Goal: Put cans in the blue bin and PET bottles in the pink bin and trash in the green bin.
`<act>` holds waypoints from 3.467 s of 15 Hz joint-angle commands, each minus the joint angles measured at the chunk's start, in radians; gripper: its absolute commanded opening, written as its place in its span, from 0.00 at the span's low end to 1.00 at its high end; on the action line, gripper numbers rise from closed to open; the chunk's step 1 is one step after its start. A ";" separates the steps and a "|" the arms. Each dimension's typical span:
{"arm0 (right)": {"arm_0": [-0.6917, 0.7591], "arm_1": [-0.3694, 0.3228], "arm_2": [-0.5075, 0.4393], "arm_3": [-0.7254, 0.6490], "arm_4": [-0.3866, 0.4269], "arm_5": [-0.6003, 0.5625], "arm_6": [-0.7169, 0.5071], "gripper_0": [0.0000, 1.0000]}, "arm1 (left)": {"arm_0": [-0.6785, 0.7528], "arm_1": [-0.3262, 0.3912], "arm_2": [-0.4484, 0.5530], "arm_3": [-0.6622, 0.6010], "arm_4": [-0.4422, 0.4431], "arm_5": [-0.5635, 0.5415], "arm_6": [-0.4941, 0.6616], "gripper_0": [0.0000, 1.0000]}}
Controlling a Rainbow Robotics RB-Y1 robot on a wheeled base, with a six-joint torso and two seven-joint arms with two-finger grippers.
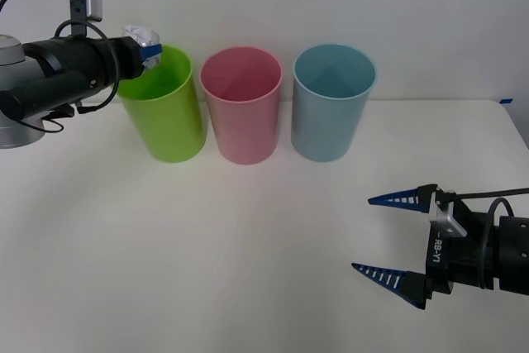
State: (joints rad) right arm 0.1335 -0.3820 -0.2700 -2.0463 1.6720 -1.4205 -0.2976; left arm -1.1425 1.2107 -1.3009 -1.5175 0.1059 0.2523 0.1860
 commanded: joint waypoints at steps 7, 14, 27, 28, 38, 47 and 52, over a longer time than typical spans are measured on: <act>0.000 0.000 0.000 0.000 0.000 0.000 0.000 1.00 | -0.022 0.004 0.000 0.000 0.003 0.001 -0.013 1.00; 0.000 0.000 0.000 0.000 0.000 0.000 0.000 1.00 | -0.031 0.012 0.009 0.013 -0.005 -0.024 -0.016 1.00; 0.000 0.000 0.000 0.000 0.000 0.000 0.000 1.00 | 0.110 0.027 0.382 0.134 -0.071 -0.389 -0.065 1.00; 0.000 0.000 0.000 0.000 0.000 0.000 0.000 1.00 | 0.127 0.036 0.402 0.123 -0.071 -0.407 -0.069 1.00; 0.000 0.000 0.000 0.000 0.000 0.000 0.000 1.00 | 0.733 0.043 1.026 -0.150 -0.333 -0.541 -0.082 1.00; 0.000 0.000 0.000 0.000 0.000 0.000 0.000 1.00 | 1.327 -0.063 1.442 -0.471 -0.561 -0.562 -0.023 1.00; 0.000 0.000 0.000 0.000 0.000 0.000 0.000 1.00 | 1.512 -0.194 1.531 -0.526 -0.776 -0.688 0.089 1.00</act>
State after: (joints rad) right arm 0.1334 -0.3820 -0.2700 -2.0463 1.6720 -1.4205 -0.2976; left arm 0.3514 1.0406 0.2181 -2.0408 -0.6323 -0.4104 0.2529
